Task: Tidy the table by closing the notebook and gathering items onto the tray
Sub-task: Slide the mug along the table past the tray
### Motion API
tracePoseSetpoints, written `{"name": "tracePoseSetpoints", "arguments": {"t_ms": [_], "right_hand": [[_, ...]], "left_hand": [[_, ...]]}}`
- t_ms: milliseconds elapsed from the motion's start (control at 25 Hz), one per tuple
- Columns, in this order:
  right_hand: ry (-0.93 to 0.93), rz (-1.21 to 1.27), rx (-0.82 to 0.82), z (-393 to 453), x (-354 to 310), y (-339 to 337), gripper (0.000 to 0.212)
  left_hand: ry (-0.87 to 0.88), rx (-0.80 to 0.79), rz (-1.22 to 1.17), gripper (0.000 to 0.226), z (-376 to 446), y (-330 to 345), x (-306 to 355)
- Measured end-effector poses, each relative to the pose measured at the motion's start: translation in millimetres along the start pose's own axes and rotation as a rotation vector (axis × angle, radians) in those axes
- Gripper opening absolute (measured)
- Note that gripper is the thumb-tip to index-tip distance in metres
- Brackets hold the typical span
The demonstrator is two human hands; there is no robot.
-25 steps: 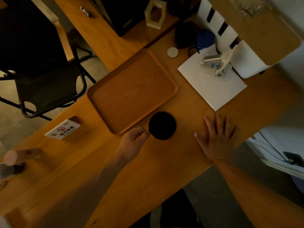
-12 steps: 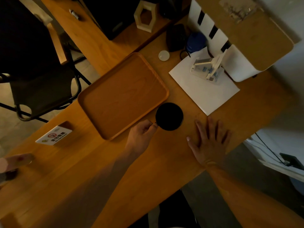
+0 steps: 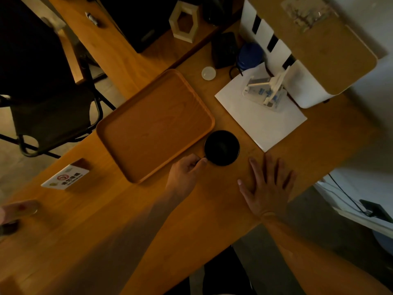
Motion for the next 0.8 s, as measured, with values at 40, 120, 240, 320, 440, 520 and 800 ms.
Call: {"name": "tracePoseSetpoints", "arguments": {"t_ms": [40, 120, 240, 320, 440, 520, 800], "right_hand": [[-0.001, -0.003, -0.004, 0, -1, 0, 0.081], [0.007, -0.006, -0.011, 0, -1, -1, 0.081], [0.022, -0.007, -0.019, -1, -2, -3, 0.081], [0.024, -0.008, -0.029, -1, -3, -3, 0.081], [0.03, -0.01, -0.037, -1, -2, -3, 0.082], [0.019, -0.016, -0.027, -1, -2, -2, 0.082], [-0.012, -0.035, -0.028, -2, -8, -2, 0.08]], "left_hand": [[-0.004, 0.001, -0.007, 0.034, 0, 1, 0], [-0.011, 0.002, -0.017, 0.034, -1, 2, -1], [-0.011, 0.002, -0.016, 0.034, -1, 3, -1], [0.008, 0.004, 0.0, 0.032, 0, 4, -1], [0.019, 0.022, -0.001, 0.031, -1, 6, -4], [0.003, 0.034, -0.014, 0.027, -2, 8, -6], [-0.128, -0.034, -0.09, 0.054, -17, 10, -33]]}}
Point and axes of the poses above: each hand's wrist, its own z-axis towards the middle knuckle, its own y-axis out of the palm, x = y × z, the point moved 9 cm from there along z, towards the middle knuckle, and after that the axes turned 14 degrees about z, right-handed, at the moved point
